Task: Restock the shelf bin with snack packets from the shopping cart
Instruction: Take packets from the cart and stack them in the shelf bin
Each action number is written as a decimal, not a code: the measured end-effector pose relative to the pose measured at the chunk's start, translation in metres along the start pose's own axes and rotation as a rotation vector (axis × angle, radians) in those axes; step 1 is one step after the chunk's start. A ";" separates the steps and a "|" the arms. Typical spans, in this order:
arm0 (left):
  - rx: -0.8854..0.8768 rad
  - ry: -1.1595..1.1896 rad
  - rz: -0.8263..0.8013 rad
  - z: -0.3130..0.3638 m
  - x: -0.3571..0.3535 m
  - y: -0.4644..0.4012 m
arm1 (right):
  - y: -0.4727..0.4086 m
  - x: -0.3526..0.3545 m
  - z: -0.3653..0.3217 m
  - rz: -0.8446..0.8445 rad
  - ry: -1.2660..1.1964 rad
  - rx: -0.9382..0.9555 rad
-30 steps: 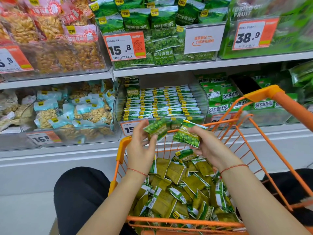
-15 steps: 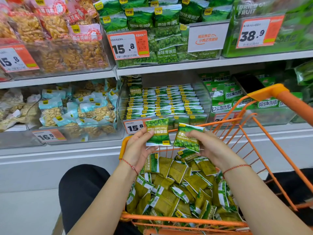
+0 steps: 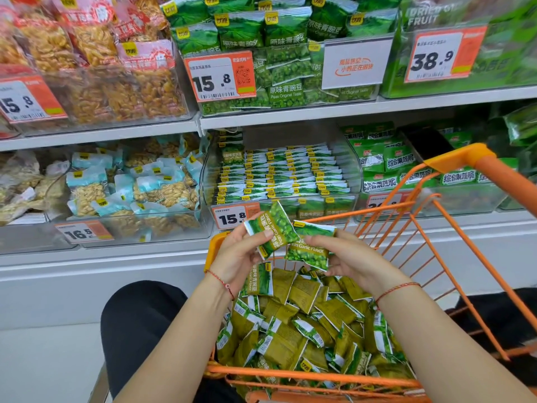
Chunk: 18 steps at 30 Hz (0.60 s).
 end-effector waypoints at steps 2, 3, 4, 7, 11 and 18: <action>-0.002 0.066 0.017 0.001 -0.001 0.001 | 0.000 0.000 0.000 0.003 -0.015 0.005; 0.013 0.095 0.011 0.001 -0.001 0.002 | 0.000 0.001 0.001 0.007 -0.019 0.007; 0.020 0.113 0.005 -0.001 0.000 0.001 | 0.000 0.001 0.001 0.012 -0.017 0.011; 0.046 0.100 -0.023 -0.002 -0.002 0.002 | 0.001 0.000 0.001 0.013 -0.004 0.019; -0.003 0.014 -0.028 -0.004 0.002 -0.001 | 0.001 -0.003 -0.002 -0.028 -0.014 0.012; -0.101 -0.276 -0.018 -0.017 -0.001 -0.005 | 0.007 -0.013 -0.002 -0.264 -0.136 -0.024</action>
Point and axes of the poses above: each hand's wrist, its own y-axis away from the middle knuckle, its own x-axis out of the back of the hand, z = x × y, the point moved 3 cm from there along -y, towards the middle knuckle, and after that the axes turned 2 degrees about -x, right-handed, at the moved point
